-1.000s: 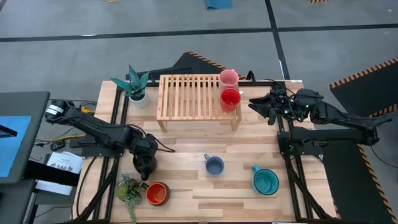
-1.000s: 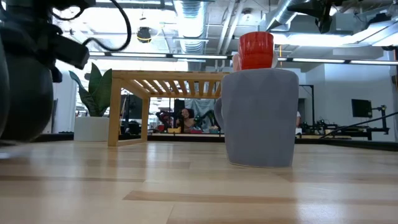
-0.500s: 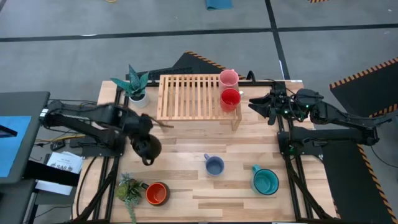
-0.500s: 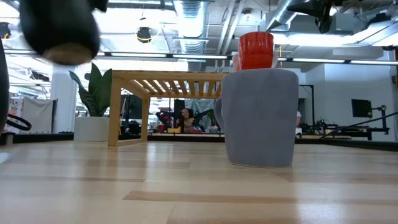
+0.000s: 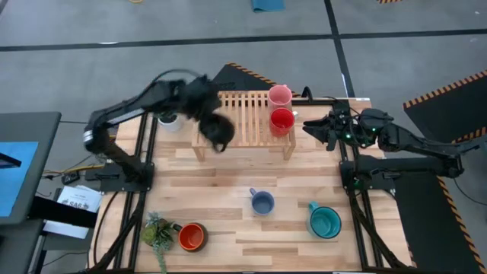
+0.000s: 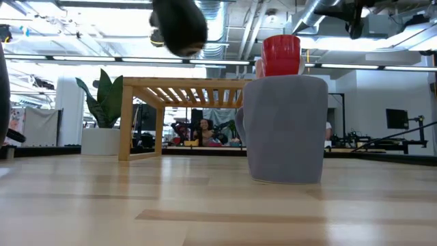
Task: Place coffee mugs
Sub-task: Put the black mug on the shelf
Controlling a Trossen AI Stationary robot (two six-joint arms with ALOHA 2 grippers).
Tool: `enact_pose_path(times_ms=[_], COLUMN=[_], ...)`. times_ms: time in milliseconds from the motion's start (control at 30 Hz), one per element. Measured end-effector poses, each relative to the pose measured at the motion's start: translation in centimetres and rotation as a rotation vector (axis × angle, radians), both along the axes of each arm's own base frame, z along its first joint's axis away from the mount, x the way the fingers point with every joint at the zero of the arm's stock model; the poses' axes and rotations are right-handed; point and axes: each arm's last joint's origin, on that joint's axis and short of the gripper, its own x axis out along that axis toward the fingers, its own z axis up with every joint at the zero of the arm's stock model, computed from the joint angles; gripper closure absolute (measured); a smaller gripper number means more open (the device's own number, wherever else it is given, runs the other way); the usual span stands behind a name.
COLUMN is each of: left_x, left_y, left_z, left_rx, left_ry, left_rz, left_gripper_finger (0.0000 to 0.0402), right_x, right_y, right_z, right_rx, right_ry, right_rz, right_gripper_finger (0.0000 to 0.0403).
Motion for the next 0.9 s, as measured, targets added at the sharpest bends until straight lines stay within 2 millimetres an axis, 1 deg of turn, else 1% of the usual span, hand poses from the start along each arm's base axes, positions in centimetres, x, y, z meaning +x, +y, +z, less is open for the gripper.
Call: enact_pose_path(times_ms=[100, 200, 367, 600, 767, 900], left_x=[2.2, 4.0, 5.9, 7.3, 7.7, 7.5], left_y=[2.9, 5.3, 7.7, 8.9, 9.1, 9.2], left_z=[-0.2, -0.4, -2.1, -3.6, -3.1, -3.2], left_rx=[0.023, 0.042, 0.082, 0.096, 0.125, 0.12], left_ry=[-0.018, -0.042, 0.018, 0.03, -0.028, -0.014], left_rz=[0.041, 0.081, 0.113, 0.105, 0.106, 0.109], left_gripper_finger=[0.0401, 0.0401, 0.0401, 0.0401, 0.0401, 0.0389], right_x=[0.2, 0.6, 1.3, 2.1, 2.1, 2.1], right_y=[-0.1, -0.2, -0.3, -0.5, -0.5, -0.5], right_z=[-0.2, -0.3, -0.7, -0.9, -0.9, -0.8], right_rx=[-0.001, 0.003, 0.009, 0.012, 0.01, 0.009], right_ry=[0.014, 0.028, 0.055, 0.069, 0.06, 0.057], right_rz=[-0.002, -0.001, 0.0, 0.0, 0.0, 0.0], right_gripper_finger=[0.02, 0.02, 0.02, 0.02, 0.02, 0.02])
